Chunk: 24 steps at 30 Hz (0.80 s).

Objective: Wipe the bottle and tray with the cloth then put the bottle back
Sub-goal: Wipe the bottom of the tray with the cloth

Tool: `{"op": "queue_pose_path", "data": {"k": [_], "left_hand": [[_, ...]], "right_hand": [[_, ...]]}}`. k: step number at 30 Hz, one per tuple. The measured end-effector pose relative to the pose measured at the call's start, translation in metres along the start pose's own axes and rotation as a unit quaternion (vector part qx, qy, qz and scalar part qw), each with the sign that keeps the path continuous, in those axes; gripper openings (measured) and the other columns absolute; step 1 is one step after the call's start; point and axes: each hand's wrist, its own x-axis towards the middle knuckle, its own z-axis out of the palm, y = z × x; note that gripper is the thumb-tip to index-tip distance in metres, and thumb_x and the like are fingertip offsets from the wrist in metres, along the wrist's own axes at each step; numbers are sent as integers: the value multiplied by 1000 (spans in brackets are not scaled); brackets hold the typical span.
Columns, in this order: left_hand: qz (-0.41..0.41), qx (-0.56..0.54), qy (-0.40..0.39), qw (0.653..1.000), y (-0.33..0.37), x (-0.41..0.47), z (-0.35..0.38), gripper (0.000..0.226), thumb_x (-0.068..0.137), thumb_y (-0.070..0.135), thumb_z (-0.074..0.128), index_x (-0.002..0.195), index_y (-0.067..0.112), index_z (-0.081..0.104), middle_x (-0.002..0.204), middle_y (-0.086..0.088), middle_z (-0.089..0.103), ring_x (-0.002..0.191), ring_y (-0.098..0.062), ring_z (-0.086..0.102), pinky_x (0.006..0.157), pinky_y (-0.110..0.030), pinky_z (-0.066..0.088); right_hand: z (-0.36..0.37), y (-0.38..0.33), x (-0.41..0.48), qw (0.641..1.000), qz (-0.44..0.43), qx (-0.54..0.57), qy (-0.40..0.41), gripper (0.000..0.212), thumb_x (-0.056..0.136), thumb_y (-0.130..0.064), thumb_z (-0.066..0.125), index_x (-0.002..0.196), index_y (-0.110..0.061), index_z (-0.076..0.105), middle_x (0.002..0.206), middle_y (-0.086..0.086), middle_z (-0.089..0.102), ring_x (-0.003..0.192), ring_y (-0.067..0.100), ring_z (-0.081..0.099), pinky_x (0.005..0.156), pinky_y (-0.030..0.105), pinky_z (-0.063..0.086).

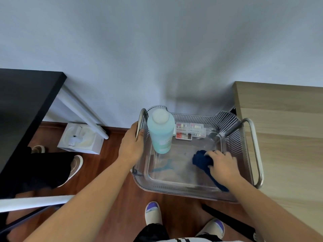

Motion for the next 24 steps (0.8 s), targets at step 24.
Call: {"op": "queue_pose_path", "data": {"k": [24], "left_hand": [[-8, -14, -1, 1000, -2, 10, -2, 34, 100, 31, 39, 133, 30, 47, 119, 3, 62, 110, -21, 56, 92, -36, 43]], "right_hand": [[52, -93, 21, 974, -79, 129, -169, 66, 90, -23, 59, 147, -24, 26, 148, 10, 20, 127, 35, 37, 109, 42, 39]]}}
